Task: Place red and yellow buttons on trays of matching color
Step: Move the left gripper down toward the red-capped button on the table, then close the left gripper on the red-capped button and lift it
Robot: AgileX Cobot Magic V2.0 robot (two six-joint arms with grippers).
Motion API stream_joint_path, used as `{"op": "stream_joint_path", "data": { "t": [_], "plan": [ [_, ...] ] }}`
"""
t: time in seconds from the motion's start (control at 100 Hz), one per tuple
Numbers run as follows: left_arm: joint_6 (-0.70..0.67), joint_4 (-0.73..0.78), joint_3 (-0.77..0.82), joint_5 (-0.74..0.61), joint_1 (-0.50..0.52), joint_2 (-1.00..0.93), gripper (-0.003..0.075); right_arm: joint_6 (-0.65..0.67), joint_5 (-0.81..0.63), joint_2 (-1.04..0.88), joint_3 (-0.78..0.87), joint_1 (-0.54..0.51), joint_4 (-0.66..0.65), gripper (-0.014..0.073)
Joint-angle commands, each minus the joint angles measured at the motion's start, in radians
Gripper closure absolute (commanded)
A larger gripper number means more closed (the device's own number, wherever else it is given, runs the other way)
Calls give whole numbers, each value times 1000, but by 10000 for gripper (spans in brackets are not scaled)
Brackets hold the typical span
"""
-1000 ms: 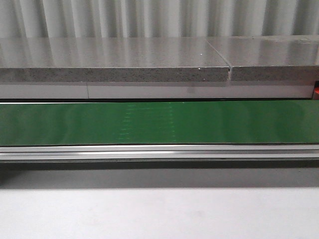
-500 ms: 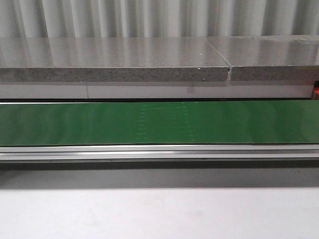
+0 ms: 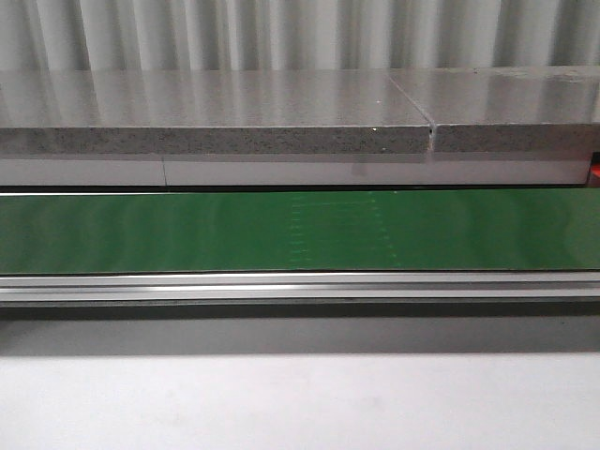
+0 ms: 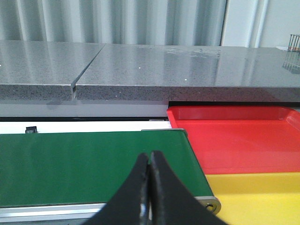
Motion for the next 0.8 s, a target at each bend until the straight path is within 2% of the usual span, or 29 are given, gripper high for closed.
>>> {"op": "stream_joint_path", "data": {
  "t": [0.0,0.2,0.33,0.52,0.65,0.79],
  "plan": [
    [-23,-2,-62,-43,3,29,218,0,-82,-16,-5,-6,1,650],
    [-78,1,-146,89,73,109,209,0,-82,-16,-5,-6,1,650],
    [-92,-11,-188,172,177,140,209,0,-82,-16,-5,-6,1,650],
    [-96,-30,-232,397,366,222,213,0,-82,-16,-5,-6,1,650],
    [-84,-30,-232,455,453,275,251,0,-82,-16,-5,-6,1,650],
    [-84,-30,-232,472,500,334,269,0,-82,-16,-5,-6,1,650]
  ]
}}
